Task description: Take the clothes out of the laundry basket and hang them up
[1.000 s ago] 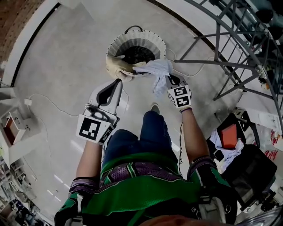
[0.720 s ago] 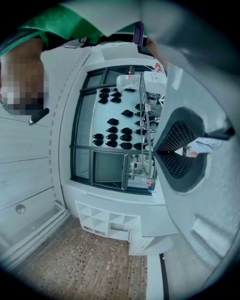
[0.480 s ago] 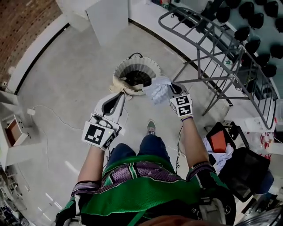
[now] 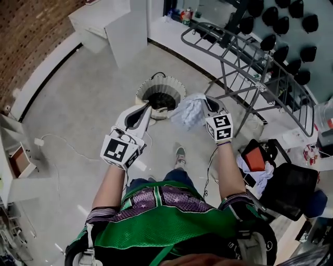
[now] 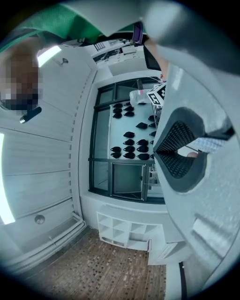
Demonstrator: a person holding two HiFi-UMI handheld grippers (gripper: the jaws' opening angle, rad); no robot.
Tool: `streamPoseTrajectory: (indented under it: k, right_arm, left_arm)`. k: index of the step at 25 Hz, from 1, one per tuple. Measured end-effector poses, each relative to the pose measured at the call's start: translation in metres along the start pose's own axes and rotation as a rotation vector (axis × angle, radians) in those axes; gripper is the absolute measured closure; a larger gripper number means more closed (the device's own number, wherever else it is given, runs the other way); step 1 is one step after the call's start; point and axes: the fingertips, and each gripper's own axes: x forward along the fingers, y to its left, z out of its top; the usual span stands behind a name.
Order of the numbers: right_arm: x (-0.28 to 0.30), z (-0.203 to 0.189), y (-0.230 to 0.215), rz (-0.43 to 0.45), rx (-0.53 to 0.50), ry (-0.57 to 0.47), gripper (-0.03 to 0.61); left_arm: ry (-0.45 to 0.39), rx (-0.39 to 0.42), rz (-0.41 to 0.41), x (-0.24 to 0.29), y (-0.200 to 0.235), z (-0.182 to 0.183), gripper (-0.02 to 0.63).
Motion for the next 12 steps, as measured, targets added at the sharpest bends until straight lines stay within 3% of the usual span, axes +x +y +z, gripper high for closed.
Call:
streamPoseTrajectory:
  k: [7,12]
  right_arm:
    - [-0.071,0.064,0.017,0.008,-0.012,-0.068,0.566]
    - [-0.115,0.113,0.008,0.033,0.02,-0.166,0.566]
  left_arm:
    - [-0.036,-0.046,-0.027,-0.014,-0.024,0.023,0.597]
    - [-0.035,-0.049,-0.05,0.006,-0.044,0.032,0.597]
